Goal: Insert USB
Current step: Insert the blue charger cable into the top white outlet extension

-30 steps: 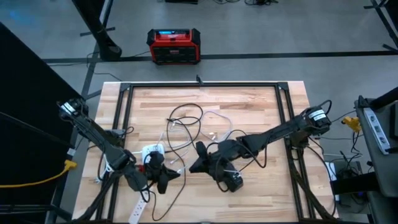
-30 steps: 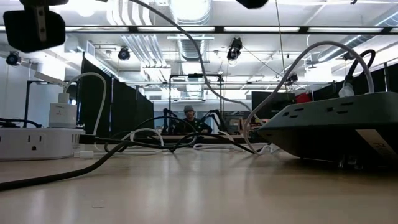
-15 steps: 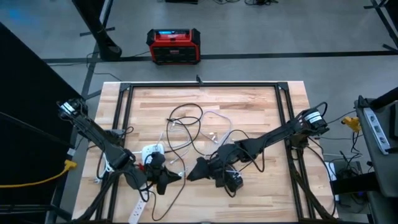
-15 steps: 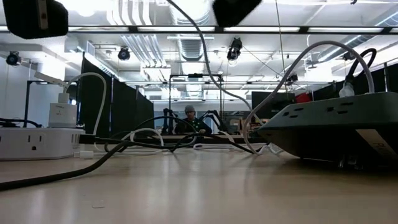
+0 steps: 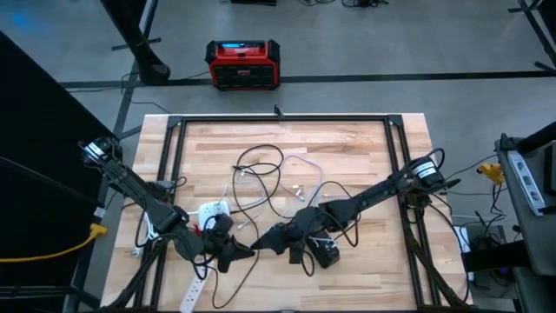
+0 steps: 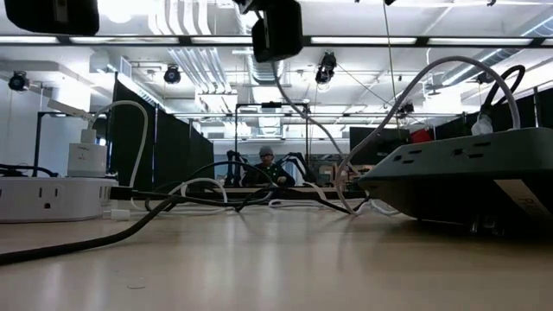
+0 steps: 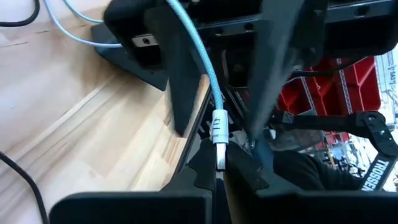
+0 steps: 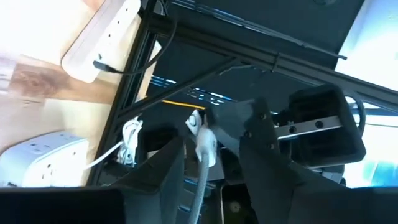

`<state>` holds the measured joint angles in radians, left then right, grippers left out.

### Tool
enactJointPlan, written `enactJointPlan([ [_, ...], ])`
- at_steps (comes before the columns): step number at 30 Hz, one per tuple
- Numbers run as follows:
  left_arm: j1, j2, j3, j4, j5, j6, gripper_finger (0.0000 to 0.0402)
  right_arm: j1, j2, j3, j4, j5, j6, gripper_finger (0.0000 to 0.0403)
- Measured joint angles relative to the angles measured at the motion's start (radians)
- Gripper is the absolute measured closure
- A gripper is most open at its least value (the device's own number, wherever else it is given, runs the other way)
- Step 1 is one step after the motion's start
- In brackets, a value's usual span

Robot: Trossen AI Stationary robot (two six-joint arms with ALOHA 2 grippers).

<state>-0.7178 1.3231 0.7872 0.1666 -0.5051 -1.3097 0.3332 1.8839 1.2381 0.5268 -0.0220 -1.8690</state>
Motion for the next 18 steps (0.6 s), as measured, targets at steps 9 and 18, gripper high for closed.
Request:
enactJointPlan([
  [9, 0.000, 0.000, 0.000, -0.003, 0.001, 0.000, 0.0400, 0.002, 0.000, 0.000, 0.003, -0.001, -0.002, 0.0308],
  [18, 0.000, 0.000, 0.000, -0.004, 0.002, -0.001, 0.0400, 0.003, 0.000, -0.001, 0.002, -0.001, -0.002, 0.0366],
])
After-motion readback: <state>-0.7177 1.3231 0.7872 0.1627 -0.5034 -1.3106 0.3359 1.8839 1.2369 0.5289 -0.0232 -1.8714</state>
